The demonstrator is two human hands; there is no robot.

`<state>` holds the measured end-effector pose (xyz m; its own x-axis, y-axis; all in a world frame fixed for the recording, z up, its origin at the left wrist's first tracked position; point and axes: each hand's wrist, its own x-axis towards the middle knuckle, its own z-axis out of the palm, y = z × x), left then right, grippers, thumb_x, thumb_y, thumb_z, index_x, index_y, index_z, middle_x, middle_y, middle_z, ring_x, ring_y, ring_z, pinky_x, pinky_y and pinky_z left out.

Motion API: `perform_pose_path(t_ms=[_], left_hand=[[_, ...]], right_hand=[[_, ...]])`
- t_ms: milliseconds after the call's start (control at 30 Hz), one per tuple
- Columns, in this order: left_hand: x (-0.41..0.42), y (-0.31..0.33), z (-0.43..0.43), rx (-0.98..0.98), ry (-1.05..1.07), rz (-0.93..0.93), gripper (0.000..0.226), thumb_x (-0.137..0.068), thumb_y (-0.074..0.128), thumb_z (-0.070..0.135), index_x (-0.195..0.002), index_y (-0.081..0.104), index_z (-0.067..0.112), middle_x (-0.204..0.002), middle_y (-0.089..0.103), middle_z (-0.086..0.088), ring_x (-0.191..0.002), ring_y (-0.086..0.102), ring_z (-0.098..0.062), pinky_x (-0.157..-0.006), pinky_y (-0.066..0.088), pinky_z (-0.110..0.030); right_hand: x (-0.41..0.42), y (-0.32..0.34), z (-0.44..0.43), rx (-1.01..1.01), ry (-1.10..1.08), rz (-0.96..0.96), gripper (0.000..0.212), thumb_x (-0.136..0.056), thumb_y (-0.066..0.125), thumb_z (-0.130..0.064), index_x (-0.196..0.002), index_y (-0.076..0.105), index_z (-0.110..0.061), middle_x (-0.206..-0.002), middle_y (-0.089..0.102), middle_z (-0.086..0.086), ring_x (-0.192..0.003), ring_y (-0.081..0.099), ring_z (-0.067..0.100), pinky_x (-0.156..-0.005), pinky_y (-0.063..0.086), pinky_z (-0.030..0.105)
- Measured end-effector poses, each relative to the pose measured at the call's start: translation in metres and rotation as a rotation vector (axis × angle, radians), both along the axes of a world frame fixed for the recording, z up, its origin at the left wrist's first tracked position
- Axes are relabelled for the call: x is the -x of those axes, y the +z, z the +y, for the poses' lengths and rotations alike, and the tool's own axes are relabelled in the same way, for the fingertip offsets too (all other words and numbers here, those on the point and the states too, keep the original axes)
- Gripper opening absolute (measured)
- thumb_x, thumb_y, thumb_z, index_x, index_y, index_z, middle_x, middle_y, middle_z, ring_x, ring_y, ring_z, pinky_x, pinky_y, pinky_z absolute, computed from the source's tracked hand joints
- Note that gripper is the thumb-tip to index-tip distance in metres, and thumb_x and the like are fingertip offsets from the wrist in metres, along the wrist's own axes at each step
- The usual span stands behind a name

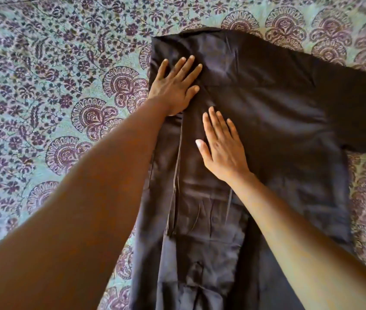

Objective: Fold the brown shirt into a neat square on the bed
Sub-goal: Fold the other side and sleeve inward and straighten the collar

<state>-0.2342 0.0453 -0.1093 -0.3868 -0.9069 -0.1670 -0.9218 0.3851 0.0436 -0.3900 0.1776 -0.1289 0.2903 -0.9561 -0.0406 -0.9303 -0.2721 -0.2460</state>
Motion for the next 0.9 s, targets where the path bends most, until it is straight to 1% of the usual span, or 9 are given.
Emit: perform_pose_path(t_ms=[100,200,300,433,533,600,667,767,900], left_hand=[[-0.001,0.011,0.036,0.062,-0.025,0.053,0.06,-0.097,0.021,0.044,-0.15,0.009,0.02,-0.158,0.008,-0.001,-0.145,0.009,-0.016,-0.116,0.0,-0.043],[-0.012,0.006,0.122,-0.009,-0.26,0.117,0.061,-0.094,0.023,0.046,-0.147,0.022,0.016,-0.155,0.022,-0.007,-0.142,0.022,-0.021,-0.114,0.005,-0.043],[-0.033,-0.006,0.22,-0.065,-0.462,0.063,0.058,-0.093,0.028,0.045,-0.145,0.029,0.019,-0.151,0.032,-0.009,-0.138,0.033,-0.024,-0.113,0.012,-0.046],[-0.051,-0.002,0.316,-0.136,-0.703,0.014,0.061,-0.091,0.033,0.051,-0.145,0.026,0.024,-0.151,0.031,-0.002,-0.139,0.031,-0.019,-0.114,0.01,-0.047],[-0.057,0.003,0.336,-0.165,-0.835,0.051,0.06,-0.093,0.031,0.051,-0.145,0.028,0.022,-0.151,0.031,-0.001,-0.14,0.029,-0.017,-0.115,0.009,-0.046],[-0.049,0.011,0.323,-0.132,-0.781,0.06,0.058,-0.094,0.029,0.049,-0.144,0.029,0.02,-0.151,0.033,-0.002,-0.139,0.03,-0.017,-0.114,0.013,-0.044],[-0.034,0.016,0.3,-0.08,-0.652,0.06,0.057,-0.094,0.026,0.046,-0.144,0.033,0.018,-0.149,0.036,-0.004,-0.138,0.032,-0.018,-0.113,0.015,-0.043],[-0.012,0.018,0.279,-0.117,-0.57,0.02,0.057,-0.095,0.023,0.048,-0.143,0.036,0.019,-0.147,0.04,-0.008,-0.136,0.036,-0.024,-0.113,0.019,-0.045],[-0.011,0.002,0.317,-0.09,-0.602,0.014,0.059,-0.093,0.026,0.054,-0.145,0.028,0.026,-0.152,0.03,-0.011,-0.14,0.029,-0.028,-0.115,0.013,-0.049]], right_hand=[[0.02,0.001,0.013,0.007,0.043,-0.007,0.058,-0.094,0.024,-0.035,-0.144,0.028,-0.007,-0.152,0.026,0.012,-0.14,0.027,0.024,-0.115,0.018,0.04],[0.027,0.0,0.013,0.004,0.064,0.009,0.057,-0.094,0.023,-0.034,-0.145,0.026,-0.007,-0.153,0.025,0.012,-0.141,0.025,0.023,-0.115,0.017,0.039],[0.024,0.0,0.011,-0.008,0.052,0.056,0.058,-0.094,0.023,-0.034,-0.146,0.022,-0.008,-0.154,0.022,0.011,-0.142,0.022,0.022,-0.116,0.015,0.038],[0.024,0.0,0.014,-0.042,0.045,0.117,0.061,-0.093,0.016,-0.037,-0.148,0.015,-0.01,-0.155,0.015,0.01,-0.143,0.017,0.022,-0.116,0.009,0.037],[0.018,0.008,0.019,-0.054,-0.01,0.162,0.059,-0.096,0.019,-0.038,-0.148,0.011,-0.011,-0.157,0.009,0.01,-0.144,0.011,0.022,-0.116,0.004,0.039],[0.015,0.016,0.031,-0.065,-0.056,0.123,0.058,-0.099,0.025,-0.035,-0.148,0.01,-0.01,-0.157,0.007,0.01,-0.145,0.009,0.023,-0.116,0.003,0.041],[0.013,0.025,0.061,-0.026,-0.012,0.022,0.056,-0.098,0.027,-0.033,-0.147,0.017,-0.009,-0.155,0.015,0.012,-0.143,0.015,0.025,-0.116,0.007,0.04],[0.019,0.03,0.109,-0.052,0.066,-0.085,0.058,-0.095,0.021,-0.036,-0.146,0.024,-0.009,-0.153,0.022,0.012,-0.142,0.021,0.024,-0.115,0.01,0.037],[0.036,0.024,0.138,-0.224,0.136,0.103,0.073,-0.086,0.004,-0.052,-0.148,0.011,-0.014,-0.157,0.008,0.008,-0.145,0.009,0.021,-0.115,0.004,0.036]])
